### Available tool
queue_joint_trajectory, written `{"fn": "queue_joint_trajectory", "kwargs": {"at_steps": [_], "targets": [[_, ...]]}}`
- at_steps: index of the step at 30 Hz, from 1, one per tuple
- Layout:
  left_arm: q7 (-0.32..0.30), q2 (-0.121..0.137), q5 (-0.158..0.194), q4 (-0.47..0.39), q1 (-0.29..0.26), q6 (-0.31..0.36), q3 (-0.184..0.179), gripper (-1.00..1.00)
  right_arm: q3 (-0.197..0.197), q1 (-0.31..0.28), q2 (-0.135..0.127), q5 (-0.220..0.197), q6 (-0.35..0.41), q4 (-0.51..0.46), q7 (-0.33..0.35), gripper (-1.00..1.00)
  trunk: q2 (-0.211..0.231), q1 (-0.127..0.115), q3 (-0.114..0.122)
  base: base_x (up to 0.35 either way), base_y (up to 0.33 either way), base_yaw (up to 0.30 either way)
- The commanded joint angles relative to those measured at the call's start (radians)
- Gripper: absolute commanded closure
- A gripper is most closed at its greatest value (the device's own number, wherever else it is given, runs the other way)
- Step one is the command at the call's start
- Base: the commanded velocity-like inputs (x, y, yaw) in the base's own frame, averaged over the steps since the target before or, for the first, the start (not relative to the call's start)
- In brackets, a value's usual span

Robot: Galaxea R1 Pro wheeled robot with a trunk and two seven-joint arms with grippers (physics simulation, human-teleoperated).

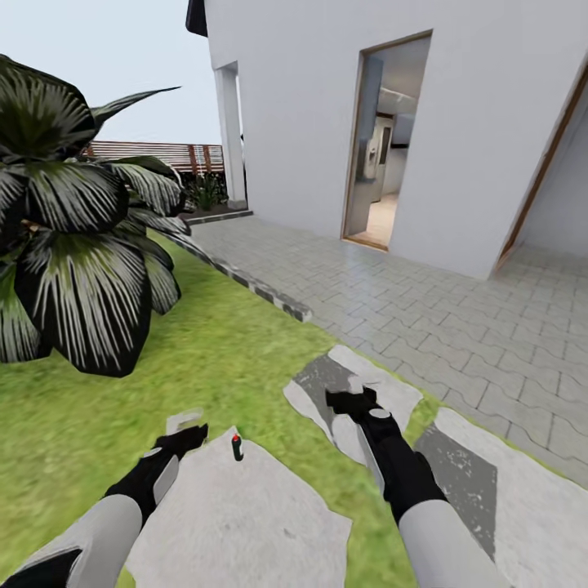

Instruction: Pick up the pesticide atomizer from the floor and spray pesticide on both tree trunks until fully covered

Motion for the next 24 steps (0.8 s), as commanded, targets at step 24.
{"fn": "queue_joint_trajectory", "kwargs": {"at_steps": [24], "targets": [[-0.002, -0.002, -0.002, 0.052, -0.006, -0.015, 0.003, -1.00, 0.004, -0.011, -0.004, -0.095, 0.008, 0.011, -0.002, -1.00, 0.000, 0.000, -0.006, 0.281, -0.011, -0.034]]}}
